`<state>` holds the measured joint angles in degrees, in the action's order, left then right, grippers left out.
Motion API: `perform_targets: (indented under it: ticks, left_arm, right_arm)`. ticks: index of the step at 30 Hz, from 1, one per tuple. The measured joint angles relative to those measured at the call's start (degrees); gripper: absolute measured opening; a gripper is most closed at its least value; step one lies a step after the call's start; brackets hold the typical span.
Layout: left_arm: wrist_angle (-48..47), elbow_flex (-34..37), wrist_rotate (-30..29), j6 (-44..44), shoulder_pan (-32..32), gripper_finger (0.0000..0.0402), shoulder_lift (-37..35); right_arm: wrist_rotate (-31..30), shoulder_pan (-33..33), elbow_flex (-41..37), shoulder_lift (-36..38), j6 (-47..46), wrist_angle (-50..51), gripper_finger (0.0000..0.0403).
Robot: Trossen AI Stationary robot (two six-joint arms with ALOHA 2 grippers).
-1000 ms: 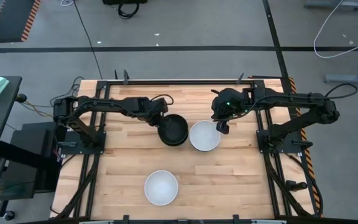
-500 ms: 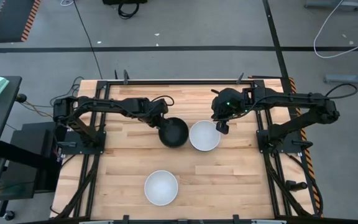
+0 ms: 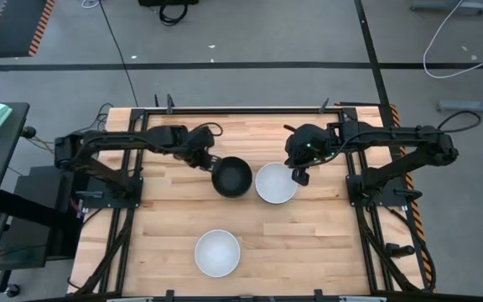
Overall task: Nest bowls inside each other
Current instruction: Stack the top black bowl on top of the bottom black bowl, then stack the white bowl on top of the black bowl
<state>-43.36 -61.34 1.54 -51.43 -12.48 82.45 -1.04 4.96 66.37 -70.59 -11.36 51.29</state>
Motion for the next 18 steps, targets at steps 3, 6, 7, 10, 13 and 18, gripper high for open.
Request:
perform_targets:
  ticks: [3,6,7,10,13,18]
  left_arm:
    - [-2.29,-0.02,0.23,-3.98,3.91,0.0100,-2.69]
    - [-2.96,-0.02,0.39,-8.79,9.42,0.0100,-4.41]
    - [-2.92,-0.02,0.46,-10.77,11.38,0.0099,-4.85]
    - [-2.68,-0.04,1.14,-17.31,17.26,0.0095,-5.22]
    - [-1.97,-0.04,2.06,-23.75,23.40,0.0095,-5.34]
    - [-0.16,-0.07,2.37,-34.28,32.83,0.0097,-3.70]
  right_arm:
    - [-0.07,-0.80,0.00,0.00,-0.50,0.00,0.0002]
    - [-0.63,-1.46,0.00,0.00,-0.51,0.01,0.0003]
    - [-0.63,-1.52,-0.02,0.00,-0.52,0.00,0.0003]
    - [-0.63,-1.52,-0.01,0.02,-0.52,0.15,0.0003]
    - [-0.63,-1.52,0.00,0.02,-0.52,0.35,0.0003]
    - [-0.62,-1.51,-0.01,0.02,-0.52,0.81,0.0003]
